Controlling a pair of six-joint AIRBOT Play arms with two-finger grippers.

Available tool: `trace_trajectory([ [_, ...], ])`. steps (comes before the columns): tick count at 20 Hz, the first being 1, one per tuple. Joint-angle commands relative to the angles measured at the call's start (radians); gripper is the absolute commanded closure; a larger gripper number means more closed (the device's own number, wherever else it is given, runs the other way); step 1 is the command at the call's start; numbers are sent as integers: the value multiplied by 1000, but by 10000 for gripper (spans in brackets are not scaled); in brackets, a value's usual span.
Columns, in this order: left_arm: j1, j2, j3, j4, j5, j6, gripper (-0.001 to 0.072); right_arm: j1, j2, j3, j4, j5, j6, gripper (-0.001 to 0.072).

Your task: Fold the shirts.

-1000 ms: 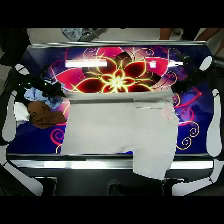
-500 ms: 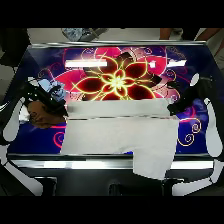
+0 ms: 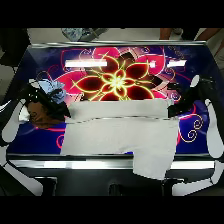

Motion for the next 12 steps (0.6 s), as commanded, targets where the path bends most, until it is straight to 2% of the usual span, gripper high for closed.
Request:
trace_trajectory([
  [1, 19, 75, 3, -23, -3, -3, 206, -98, 69, 0, 2, 129, -18, 237],
  [3, 16, 151, -46, -23, 0, -3, 247, -196, 117, -3, 25, 187, -13, 237],
  [5, 6, 247, -188, -20, 19, 2, 253, -265, 165, -28, 47, 181, -13, 238],
  [7, 4, 370, -420, -20, 103, 5, 252, -293, 202, -85, 47, 150, -13, 238],
  [9, 6, 498, -655, -18, 190, 55, 252, -294, 210, -138, 80, 129, -14, 238],
  [12, 45, 641, -878, 80, 292, 69, 252, -294, 210, -192, 131, 112, -26, 238],
])
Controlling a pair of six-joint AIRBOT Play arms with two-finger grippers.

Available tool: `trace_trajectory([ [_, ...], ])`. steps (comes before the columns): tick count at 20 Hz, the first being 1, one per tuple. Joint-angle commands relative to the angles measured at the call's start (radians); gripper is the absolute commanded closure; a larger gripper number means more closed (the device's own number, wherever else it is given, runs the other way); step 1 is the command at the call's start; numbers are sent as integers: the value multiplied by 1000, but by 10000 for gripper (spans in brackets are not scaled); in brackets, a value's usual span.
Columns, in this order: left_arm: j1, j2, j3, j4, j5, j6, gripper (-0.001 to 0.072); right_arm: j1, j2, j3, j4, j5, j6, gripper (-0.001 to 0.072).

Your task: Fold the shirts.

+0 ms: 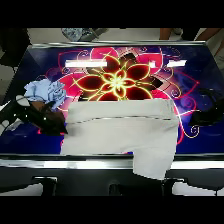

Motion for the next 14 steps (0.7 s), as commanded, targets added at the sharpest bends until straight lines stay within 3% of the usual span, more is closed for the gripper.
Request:
trace_trajectory([
  [1, 48, 150, -241, 100, 120, 29, 252, -14, 13, -59, 41, -16, -8, 238],
  [9, 114, 145, -341, 124, 151, 47, 250, -14, 13, -115, 33, -21, -19, 237],
  [14, 108, 144, -387, 19, 233, 61, 255, -14, 26, -131, 14, -10, -26, 199],
])
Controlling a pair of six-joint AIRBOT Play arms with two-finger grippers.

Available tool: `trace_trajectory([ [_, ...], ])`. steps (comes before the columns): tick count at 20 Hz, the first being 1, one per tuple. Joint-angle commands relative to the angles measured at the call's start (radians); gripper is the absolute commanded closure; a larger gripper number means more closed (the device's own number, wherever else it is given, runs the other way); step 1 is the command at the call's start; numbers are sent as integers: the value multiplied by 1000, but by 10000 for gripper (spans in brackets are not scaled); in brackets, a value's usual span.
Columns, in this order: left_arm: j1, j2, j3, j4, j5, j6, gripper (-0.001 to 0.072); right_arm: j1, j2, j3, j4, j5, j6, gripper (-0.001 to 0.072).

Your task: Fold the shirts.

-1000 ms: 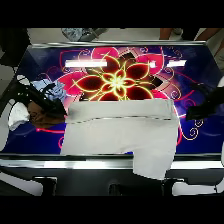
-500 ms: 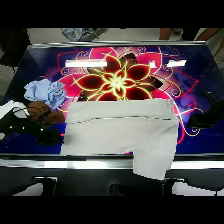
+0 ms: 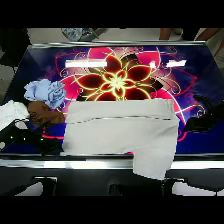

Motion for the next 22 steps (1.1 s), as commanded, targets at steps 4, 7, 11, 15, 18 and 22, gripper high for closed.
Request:
trace_trajectory([
  [4, -31, -1, -77, -82, 141, 10, 345, 0, 53, -96, -53, -19, -5, 184],
  [7, -34, -1, -79, -81, 166, 4, 662, 0, 90, -188, -51, -25, -16, 151],
  [11, -34, 2, -79, -81, 166, 12, 670, 0, 135, -385, -28, -64, -58, 143],
  [15, -34, 2, -79, -81, 164, 19, 671, 0, 137, -512, 10, -140, -68, 144],
  [18, -34, 2, -79, -82, 165, 23, 671, 0, 137, -563, 54, -169, -55, 149],
  [22, -34, 2, -79, -82, 165, 22, 670, 0, 137, -597, 84, -250, -29, 255],
])
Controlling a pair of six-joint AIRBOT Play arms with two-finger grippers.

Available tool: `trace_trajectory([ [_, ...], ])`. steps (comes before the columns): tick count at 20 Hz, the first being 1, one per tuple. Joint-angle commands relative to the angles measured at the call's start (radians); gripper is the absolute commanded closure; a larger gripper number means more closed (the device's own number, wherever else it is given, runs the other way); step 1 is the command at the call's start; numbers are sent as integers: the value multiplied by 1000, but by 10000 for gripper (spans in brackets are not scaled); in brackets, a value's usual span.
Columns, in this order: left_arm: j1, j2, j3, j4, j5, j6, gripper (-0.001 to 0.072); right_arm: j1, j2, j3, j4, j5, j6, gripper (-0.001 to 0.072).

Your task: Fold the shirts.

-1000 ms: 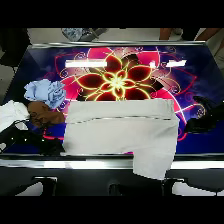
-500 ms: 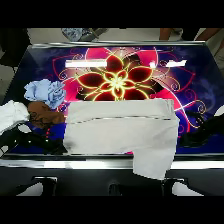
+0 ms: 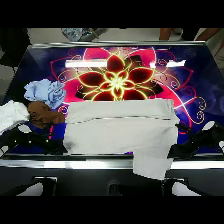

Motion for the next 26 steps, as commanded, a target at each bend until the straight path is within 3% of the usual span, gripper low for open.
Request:
trace_trajectory([
  [1, 0, 1, 0, 5, 53, 2, 670, 0, 1, -31, 42, -99, 21, 358],
  [2, 0, 1, 0, 5, 53, 1, 671, 0, 1, -31, 42, -104, 35, 532],
  [3, 0, 1, 0, 5, 53, 2, 670, 0, 1, -31, 42, -91, 42, 651],
  [8, 0, 99, 56, 2, 30, 42, 674, 0, 91, 35, 74, 16, -74, 656],
  [13, 0, 153, 266, -6, 32, -37, 679, 33, 135, 286, 190, -33, -49, 657],
  [20, -44, -260, 766, -40, 8, -38, 678, 188, -259, 785, 189, -172, 87, 657],
  [26, -82, -648, 1163, -40, -97, -159, 676, 221, -518, 1015, 249, -285, 114, 654],
])
